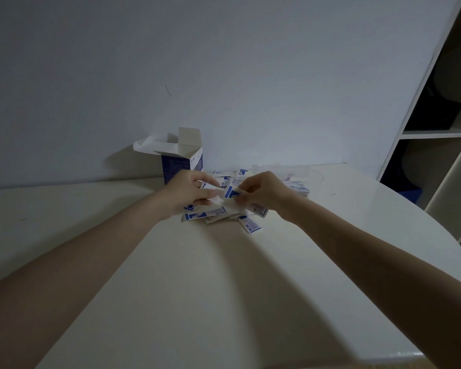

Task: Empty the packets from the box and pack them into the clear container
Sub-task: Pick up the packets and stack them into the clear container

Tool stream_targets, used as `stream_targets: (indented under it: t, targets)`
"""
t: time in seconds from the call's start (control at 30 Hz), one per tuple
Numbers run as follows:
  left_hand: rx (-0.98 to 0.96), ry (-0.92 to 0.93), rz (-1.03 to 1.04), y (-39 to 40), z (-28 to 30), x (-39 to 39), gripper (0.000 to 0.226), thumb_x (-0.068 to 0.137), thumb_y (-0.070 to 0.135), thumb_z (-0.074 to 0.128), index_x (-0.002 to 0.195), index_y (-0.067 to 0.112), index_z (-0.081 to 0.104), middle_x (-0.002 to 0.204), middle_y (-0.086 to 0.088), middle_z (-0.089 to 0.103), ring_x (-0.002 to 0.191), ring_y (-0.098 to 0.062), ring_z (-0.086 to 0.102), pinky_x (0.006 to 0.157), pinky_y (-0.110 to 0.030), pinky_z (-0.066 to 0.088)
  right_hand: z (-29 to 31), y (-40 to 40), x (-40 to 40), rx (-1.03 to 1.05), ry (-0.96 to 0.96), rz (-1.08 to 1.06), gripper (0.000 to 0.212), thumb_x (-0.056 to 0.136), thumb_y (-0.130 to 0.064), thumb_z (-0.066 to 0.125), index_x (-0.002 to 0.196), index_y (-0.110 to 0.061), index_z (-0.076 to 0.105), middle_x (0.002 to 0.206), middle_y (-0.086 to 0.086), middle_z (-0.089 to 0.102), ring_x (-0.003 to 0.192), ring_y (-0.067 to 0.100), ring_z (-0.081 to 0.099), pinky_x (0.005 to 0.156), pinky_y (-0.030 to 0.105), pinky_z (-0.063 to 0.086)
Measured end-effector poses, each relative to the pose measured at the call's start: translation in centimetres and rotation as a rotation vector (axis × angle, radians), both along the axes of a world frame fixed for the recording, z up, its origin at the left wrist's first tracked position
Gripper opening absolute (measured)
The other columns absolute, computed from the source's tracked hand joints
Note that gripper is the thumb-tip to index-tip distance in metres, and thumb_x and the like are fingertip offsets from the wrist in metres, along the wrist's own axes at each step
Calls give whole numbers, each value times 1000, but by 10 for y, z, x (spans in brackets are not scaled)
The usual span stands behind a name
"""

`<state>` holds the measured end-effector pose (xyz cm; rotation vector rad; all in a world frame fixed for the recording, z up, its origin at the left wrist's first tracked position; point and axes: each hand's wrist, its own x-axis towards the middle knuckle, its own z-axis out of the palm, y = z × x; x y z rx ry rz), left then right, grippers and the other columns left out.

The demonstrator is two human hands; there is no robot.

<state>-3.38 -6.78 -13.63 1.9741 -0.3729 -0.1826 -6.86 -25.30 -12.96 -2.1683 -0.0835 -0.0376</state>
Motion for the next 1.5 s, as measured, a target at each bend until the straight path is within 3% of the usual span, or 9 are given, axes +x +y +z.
stream_targets:
  t: [0.13, 0.37, 0.5, 0.67, 0.8, 0.93, 1.1, 1.23, 1.5]
  targets:
    - [43, -12, 74, -4, 0, 4, 20, 82, 1, 67, 84, 20, 62, 73, -9, 59, 41, -2, 58, 47, -10, 49, -2, -6, 0, 71, 27, -71, 15, 77, 1, 71, 83, -9, 61, 75, 13, 62, 55, 15, 58, 47, 16, 48]
    - [-185, 62, 231, -1, -2, 6, 28, 82, -7, 63, 107, 5, 61, 102, -15, 59, 71, -15, 57, 47, -13, 53, -6, -15, -6, 269, 37, -117, 13, 95, -10, 47, 88, -3, 53, 70, 8, 65, 48, 12, 57, 45, 20, 44]
    - [-313, 95, 302, -9, -6, 1, 16, 81, -6, 65, 85, 8, 56, 104, -13, 55, 83, -21, 58, 53, -18, 56, -2, -4, -10, 622, 245, -92, 18, 100, -8, 34, 92, 0, 47, 77, 18, 62, 63, 24, 60, 49, 25, 55]
    - [-114, -47, 138, -21, -2, -7, 23, 80, 2, 69, 67, 14, 54, 75, -5, 57, 66, -17, 53, 66, -25, 50, 3, 7, -9, 891, 317, -113, 14, 98, -10, 43, 96, 2, 52, 88, 20, 60, 75, 27, 61, 56, 29, 58]
    - [53, -152, -3, -25, 5, -14, 30, 80, 4, 70, 63, 16, 48, 69, 4, 50, 61, -8, 47, 55, -12, 41, 4, 6, -7, 853, 375, -61, 17, 94, -18, 51, 105, -5, 55, 100, 17, 59, 90, 28, 59, 70, 35, 52]
    - [77, -142, -67, -26, 5, -17, 34, 78, 2, 70, 61, 15, 44, 68, 3, 46, 67, -9, 45, 49, -5, 36, 3, 6, -10, 883, 384, 17, 16, 96, -16, 46, 91, -7, 58, 88, 14, 58, 79, 24, 58, 75, 37, 50]
    - [137, -85, -149, -28, 3, -18, 25, 79, 14, 72, 89, -3, 57, 75, -3, 54, 56, -6, 53, 53, -13, 44, 3, 8, -12, 794, 336, -26, 11, 95, -10, 47, 92, -5, 56, 86, 11, 58, 76, 21, 58, 69, 34, 52]
    - [10, 15, -97, -28, 4, -17, 22, 85, 16, 66, 74, 10, 48, 66, 0, 47, 57, -9, 46, 51, -12, 49, 4, 6, -9, 790, 223, -124, 11, 94, -4, 47, 89, 0, 57, 83, 14, 59, 72, 22, 59, 74, 36, 54]
    - [-144, 136, 145, -8, -1, 0, 14, 87, 2, 60, 76, 11, 62, 77, -8, 53, 58, -16, 50, 43, -19, 47, 4, -4, -16, 792, 210, -26, 8, 94, 4, 42, 96, 2, 50, 85, 19, 62, 72, 25, 64, 62, 29, 58]
